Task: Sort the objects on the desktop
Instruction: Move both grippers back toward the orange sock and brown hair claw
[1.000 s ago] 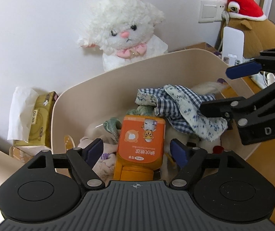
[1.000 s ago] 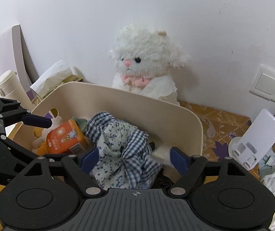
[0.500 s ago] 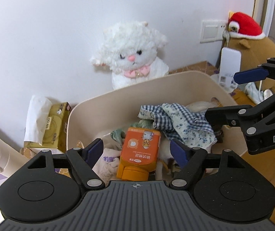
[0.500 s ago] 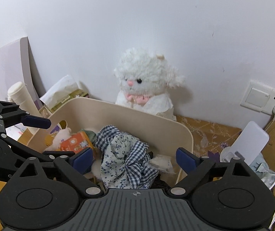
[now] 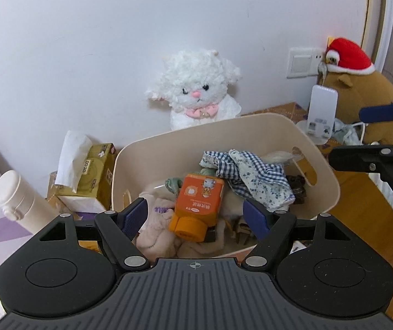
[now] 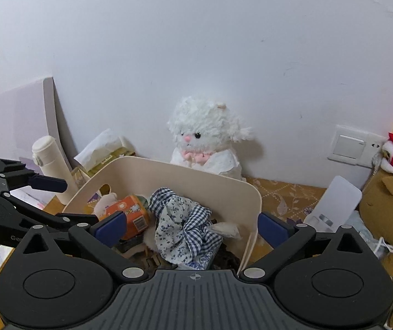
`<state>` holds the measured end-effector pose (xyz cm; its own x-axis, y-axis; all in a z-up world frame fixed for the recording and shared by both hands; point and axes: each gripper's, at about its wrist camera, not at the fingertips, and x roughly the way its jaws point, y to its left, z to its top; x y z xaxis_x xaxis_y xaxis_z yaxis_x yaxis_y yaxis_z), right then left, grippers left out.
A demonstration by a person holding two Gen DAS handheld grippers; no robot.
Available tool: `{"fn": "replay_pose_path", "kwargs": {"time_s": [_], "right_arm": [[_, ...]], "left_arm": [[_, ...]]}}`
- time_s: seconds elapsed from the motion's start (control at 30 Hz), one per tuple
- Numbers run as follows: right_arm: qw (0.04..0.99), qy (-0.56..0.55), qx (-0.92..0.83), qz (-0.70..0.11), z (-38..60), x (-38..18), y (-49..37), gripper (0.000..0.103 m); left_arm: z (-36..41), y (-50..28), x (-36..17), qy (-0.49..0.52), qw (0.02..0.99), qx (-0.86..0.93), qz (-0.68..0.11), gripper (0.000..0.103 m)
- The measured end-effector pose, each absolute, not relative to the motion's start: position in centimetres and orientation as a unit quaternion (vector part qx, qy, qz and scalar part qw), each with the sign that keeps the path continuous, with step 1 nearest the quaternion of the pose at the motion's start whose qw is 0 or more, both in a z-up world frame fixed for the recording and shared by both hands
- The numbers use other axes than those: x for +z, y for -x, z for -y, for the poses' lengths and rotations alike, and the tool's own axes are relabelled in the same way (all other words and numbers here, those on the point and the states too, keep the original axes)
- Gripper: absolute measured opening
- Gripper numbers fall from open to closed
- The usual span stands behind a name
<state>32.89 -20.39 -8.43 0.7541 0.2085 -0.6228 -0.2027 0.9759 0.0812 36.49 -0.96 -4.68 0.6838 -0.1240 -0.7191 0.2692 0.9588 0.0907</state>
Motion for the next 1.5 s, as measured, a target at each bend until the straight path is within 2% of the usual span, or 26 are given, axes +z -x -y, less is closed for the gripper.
{"fn": "replay_pose_path", "kwargs": {"time_s": [0.77, 1.2, 1.5], "right_arm": [[0.941, -0.019, 0.118, -0.318, 24.6, -9.9, -23.0, 0.103], [0.930, -0.012, 0.117, -0.349, 26.3, -14.3, -19.6, 0.103], [0.909, -0.046, 0.128, -0.393, 26.9, -18.7, -19.0, 0.103]], "left_arm": [[0.0, -27.2, -5.1, -0.088, 0.915, -0.096, -0.381, 0.078], [1.6, -24.6, -9.3, -0.093, 0.895, -0.111, -0.421, 0.078], [2.5, -24.8, -13.6, -0.102, 0.875, -0.114, -0.459, 0.078]]}}
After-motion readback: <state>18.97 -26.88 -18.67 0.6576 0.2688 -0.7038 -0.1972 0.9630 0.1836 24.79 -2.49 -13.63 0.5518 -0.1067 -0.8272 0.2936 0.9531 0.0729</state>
